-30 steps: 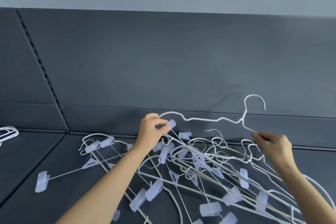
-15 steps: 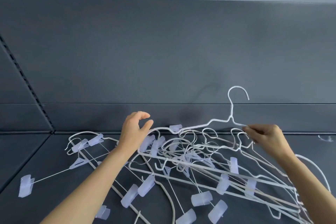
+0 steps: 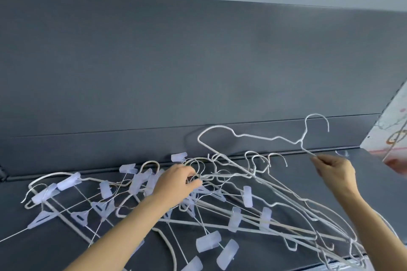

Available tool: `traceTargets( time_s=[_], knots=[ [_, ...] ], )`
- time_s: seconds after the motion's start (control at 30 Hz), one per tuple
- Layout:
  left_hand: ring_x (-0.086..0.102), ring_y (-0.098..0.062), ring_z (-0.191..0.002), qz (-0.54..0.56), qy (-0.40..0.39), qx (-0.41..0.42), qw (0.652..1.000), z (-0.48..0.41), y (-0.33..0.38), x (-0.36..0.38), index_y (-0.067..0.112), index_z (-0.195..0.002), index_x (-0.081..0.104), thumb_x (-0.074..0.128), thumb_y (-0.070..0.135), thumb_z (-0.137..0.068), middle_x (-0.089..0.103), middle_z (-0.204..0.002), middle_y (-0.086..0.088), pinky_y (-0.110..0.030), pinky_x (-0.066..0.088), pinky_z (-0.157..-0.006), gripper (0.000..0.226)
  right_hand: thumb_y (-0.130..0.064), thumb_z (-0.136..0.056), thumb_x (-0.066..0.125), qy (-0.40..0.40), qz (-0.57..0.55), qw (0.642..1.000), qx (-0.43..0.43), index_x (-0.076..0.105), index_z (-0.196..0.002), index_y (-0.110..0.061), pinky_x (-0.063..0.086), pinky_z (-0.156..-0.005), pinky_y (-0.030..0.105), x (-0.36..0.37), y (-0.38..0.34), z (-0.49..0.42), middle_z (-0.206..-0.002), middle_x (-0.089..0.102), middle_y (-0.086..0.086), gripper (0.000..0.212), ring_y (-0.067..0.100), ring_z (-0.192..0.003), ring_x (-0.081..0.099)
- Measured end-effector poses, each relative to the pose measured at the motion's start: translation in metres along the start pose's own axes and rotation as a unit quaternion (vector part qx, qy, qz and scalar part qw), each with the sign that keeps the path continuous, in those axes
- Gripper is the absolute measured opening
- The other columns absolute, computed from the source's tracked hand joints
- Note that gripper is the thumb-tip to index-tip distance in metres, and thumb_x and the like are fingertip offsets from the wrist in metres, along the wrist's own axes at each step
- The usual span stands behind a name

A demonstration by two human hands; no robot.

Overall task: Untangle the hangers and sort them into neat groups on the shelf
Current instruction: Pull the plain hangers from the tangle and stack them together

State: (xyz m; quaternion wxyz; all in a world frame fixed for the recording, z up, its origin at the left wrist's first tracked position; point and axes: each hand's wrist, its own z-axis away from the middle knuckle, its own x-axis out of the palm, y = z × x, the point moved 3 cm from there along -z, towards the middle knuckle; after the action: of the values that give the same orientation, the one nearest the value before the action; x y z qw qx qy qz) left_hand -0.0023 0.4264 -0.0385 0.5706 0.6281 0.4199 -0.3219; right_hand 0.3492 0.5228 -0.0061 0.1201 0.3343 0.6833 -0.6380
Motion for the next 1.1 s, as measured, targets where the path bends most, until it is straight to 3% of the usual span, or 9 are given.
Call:
traceTargets(
  time_s=[0.07,0.2,0.33,0.4,0.53,0.6,0.73,0.93,1.1],
  knots=[
    [0.057,-0.018,-0.097,-0.035,-0.018,0.004,0.999,0.002,0.004,0.011,0.017,-0.110,0.059,0.050,0.030,-0.090,0.064,-0.106,0.002,-0.031,0.047,-0.078,0.026,-0.024,-0.085,0.059,-0.007,0.012,1.000,0.004,0.062,-0.067,0.000,0.035,-0.057,0.029,0.002,0.006,-0.004,-0.054,0.046,0.011,0.030,0.022,-0.056,0.037],
    [0.048,-0.009,-0.060,0.006,0.020,-0.026,0.999,0.008,-0.003,0.004,0.020,-0.107,0.058,0.043,0.017,-0.094,0.060,-0.076,0.007,-0.023,0.036,-0.053,0.020,-0.026,-0.085,0.057,-0.043,0.052,0.998,0.006,0.061,-0.070,-0.001,0.037,-0.059,0.031,0.016,0.009,-0.009,-0.056,0.048,0.011,0.030,0.025,-0.059,0.040],
    [0.061,-0.016,-0.081,0.069,0.088,-0.049,0.993,0.018,-0.025,-0.026,0.015,-0.115,0.062,0.046,0.012,-0.093,0.069,-0.104,-0.001,-0.024,0.042,-0.071,0.027,-0.020,-0.084,0.057,-0.104,0.061,0.993,-0.001,0.054,-0.062,0.003,0.031,-0.055,0.029,0.040,0.004,-0.011,-0.052,0.042,0.008,0.032,0.021,-0.054,0.033],
    [0.062,-0.021,-0.093,0.101,0.096,-0.068,0.988,0.024,-0.041,-0.036,0.012,-0.115,0.063,0.047,0.008,-0.092,0.068,-0.105,-0.001,-0.029,0.044,-0.080,0.028,-0.016,-0.084,0.057,-0.140,0.059,0.988,-0.013,0.048,-0.052,-0.002,0.028,-0.053,0.028,0.053,-0.002,-0.008,-0.047,0.040,0.004,0.036,0.021,-0.051,0.030],
    [0.050,-0.015,-0.077,0.146,0.083,-0.111,0.979,0.033,-0.075,-0.038,0.027,-0.105,0.064,0.049,0.006,-0.091,0.061,-0.083,-0.002,-0.028,0.039,-0.072,0.029,-0.012,-0.083,0.061,-0.196,0.064,0.978,-0.036,0.045,-0.046,-0.011,0.025,-0.050,0.028,0.077,-0.005,0.000,-0.034,0.032,-0.005,0.041,0.013,-0.044,0.024],
    [0.051,-0.015,-0.076,0.142,0.081,-0.127,0.978,0.033,-0.080,-0.034,0.018,-0.111,0.065,0.049,0.006,-0.092,0.063,-0.085,-0.002,-0.027,0.040,-0.072,0.028,-0.011,-0.082,0.060,-0.209,0.063,0.975,-0.048,0.043,-0.046,-0.012,0.025,-0.052,0.029,0.087,-0.004,0.004,-0.041,0.033,-0.001,0.040,0.010,-0.043,0.022],
    [0.058,-0.018,-0.103,0.083,0.077,-0.134,0.985,0.024,-0.076,-0.026,0.010,-0.120,0.060,0.047,0.011,-0.093,0.064,-0.114,-0.003,-0.028,0.042,-0.086,0.030,-0.016,-0.084,0.057,-0.214,0.098,0.971,-0.051,0.041,-0.048,-0.010,0.032,-0.051,0.028,0.100,0.001,0.011,-0.045,0.045,0.003,0.041,0.019,-0.047,0.036],
    [0.055,-0.034,-0.095,0.003,0.064,-0.126,0.990,0.014,-0.075,-0.021,0.007,-0.106,0.066,0.045,0.009,-0.092,0.055,-0.091,-0.009,-0.039,0.044,-0.077,0.025,-0.023,-0.081,0.062,-0.238,0.132,0.962,-0.017,0.060,-0.069,-0.003,0.047,-0.060,0.032,0.104,0.008,0.022,-0.060,0.064,0.013,0.024,0.030,-0.060,0.059],
    [0.059,-0.027,-0.097,0.028,0.064,-0.137,0.988,0.014,-0.070,-0.018,0.015,-0.118,0.062,0.044,0.013,-0.094,0.063,-0.108,-0.009,-0.038,0.048,-0.083,0.030,-0.014,-0.077,0.067,-0.292,0.114,0.950,-0.006,0.059,-0.072,-0.016,0.052,-0.061,0.032,0.108,0.003,0.039,-0.058,0.062,0.001,0.010,0.017,-0.052,0.059]
  ],
)
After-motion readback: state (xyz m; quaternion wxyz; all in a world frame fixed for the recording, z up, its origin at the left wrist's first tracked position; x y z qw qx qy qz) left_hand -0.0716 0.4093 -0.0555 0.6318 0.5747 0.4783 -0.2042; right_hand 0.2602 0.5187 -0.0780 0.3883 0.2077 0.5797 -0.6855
